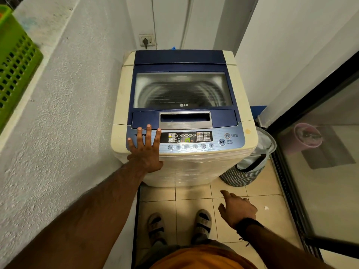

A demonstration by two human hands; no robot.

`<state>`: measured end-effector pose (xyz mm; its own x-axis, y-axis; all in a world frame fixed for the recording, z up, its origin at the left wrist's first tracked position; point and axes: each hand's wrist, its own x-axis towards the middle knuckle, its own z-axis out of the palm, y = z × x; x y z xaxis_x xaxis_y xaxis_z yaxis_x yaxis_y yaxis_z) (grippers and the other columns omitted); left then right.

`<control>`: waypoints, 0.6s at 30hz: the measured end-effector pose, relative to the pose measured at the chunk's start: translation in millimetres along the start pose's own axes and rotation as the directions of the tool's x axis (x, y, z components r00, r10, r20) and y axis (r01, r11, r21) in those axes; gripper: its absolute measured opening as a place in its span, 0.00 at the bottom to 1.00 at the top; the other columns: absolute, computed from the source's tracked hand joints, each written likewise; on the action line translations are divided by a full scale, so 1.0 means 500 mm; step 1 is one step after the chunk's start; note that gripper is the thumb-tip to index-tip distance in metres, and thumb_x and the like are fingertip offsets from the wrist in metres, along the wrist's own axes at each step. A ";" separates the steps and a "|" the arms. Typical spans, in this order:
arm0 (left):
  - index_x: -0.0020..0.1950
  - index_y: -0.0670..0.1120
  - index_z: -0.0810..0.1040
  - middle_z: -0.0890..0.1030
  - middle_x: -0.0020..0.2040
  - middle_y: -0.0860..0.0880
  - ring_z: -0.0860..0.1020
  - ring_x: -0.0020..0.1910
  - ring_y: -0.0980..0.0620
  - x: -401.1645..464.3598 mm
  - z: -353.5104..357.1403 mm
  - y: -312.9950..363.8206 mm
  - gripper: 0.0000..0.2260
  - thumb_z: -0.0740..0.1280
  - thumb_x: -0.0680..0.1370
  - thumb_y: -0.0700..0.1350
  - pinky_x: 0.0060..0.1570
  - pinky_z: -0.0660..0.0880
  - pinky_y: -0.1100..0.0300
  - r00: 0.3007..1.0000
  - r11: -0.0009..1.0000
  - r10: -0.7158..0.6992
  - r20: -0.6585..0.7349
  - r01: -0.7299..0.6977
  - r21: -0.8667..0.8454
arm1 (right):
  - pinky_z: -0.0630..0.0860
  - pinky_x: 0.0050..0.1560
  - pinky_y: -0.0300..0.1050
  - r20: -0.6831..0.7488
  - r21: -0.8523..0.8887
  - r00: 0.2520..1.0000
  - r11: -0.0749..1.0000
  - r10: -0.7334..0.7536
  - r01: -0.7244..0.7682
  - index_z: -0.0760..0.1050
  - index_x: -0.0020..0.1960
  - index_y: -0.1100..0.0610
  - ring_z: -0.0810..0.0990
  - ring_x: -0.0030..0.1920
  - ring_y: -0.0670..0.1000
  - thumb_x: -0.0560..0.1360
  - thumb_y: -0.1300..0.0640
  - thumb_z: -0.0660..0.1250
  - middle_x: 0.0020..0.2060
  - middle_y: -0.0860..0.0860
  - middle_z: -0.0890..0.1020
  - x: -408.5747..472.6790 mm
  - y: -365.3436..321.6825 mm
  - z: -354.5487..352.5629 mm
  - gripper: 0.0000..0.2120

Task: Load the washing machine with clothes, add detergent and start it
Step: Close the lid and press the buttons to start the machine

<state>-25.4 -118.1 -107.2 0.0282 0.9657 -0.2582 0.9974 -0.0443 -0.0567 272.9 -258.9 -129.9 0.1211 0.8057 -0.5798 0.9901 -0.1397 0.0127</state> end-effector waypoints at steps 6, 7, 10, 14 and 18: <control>0.79 0.54 0.36 0.37 0.79 0.44 0.40 0.78 0.37 0.002 0.001 0.000 0.54 0.71 0.68 0.65 0.71 0.45 0.34 1.000 1.000 -0.002 0.003 0.002 -0.014 | 0.77 0.56 0.53 0.000 0.008 0.998 0.998 0.059 -0.059 0.69 0.69 0.42 0.78 0.60 0.52 0.78 0.42 0.57 0.60 0.43 0.80 -0.006 0.022 0.019 0.19; 0.79 0.54 0.36 0.37 0.79 0.44 0.40 0.78 0.37 0.002 0.001 0.000 0.54 0.71 0.68 0.65 0.71 0.44 0.34 1.000 1.000 -0.003 0.006 0.003 -0.009 | 0.78 0.56 0.53 -0.002 0.008 0.998 0.998 0.062 -0.062 0.70 0.68 0.42 0.78 0.60 0.52 0.78 0.42 0.57 0.60 0.43 0.80 -0.008 0.021 0.020 0.19; 0.79 0.53 0.35 0.36 0.79 0.44 0.39 0.77 0.37 0.002 0.002 0.000 0.55 0.71 0.68 0.65 0.71 0.44 0.34 1.000 1.000 -0.003 0.006 0.003 -0.011 | 0.77 0.56 0.53 -0.017 0.008 0.999 0.999 0.043 -0.043 0.69 0.68 0.42 0.78 0.60 0.53 0.78 0.42 0.56 0.60 0.44 0.80 -0.009 0.016 0.016 0.19; 0.79 0.53 0.35 0.36 0.79 0.44 0.40 0.78 0.37 0.003 0.003 0.001 0.55 0.71 0.68 0.65 0.71 0.45 0.34 1.000 1.000 -0.006 0.000 0.006 0.003 | 0.76 0.54 0.50 -0.101 0.002 0.995 1.000 -0.015 0.016 0.69 0.70 0.42 0.78 0.61 0.54 0.79 0.42 0.55 0.62 0.44 0.80 0.007 -0.002 -0.025 0.20; 0.78 0.53 0.34 0.36 0.79 0.44 0.40 0.77 0.37 0.004 0.005 0.000 0.55 0.71 0.67 0.66 0.71 0.46 0.34 1.000 1.000 -0.008 0.015 0.008 0.012 | 0.74 0.57 0.49 -0.295 0.014 0.951 0.995 -0.094 0.103 0.71 0.69 0.44 0.79 0.59 0.56 0.79 0.44 0.56 0.61 0.45 0.81 0.034 -0.028 -0.094 0.20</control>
<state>-25.5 -117.0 -110.1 0.0193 0.9620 -0.2725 0.9967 -0.0398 -0.0702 264.4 -216.3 -101.5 0.0430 0.9491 -0.3120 0.9963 -0.0642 -0.0580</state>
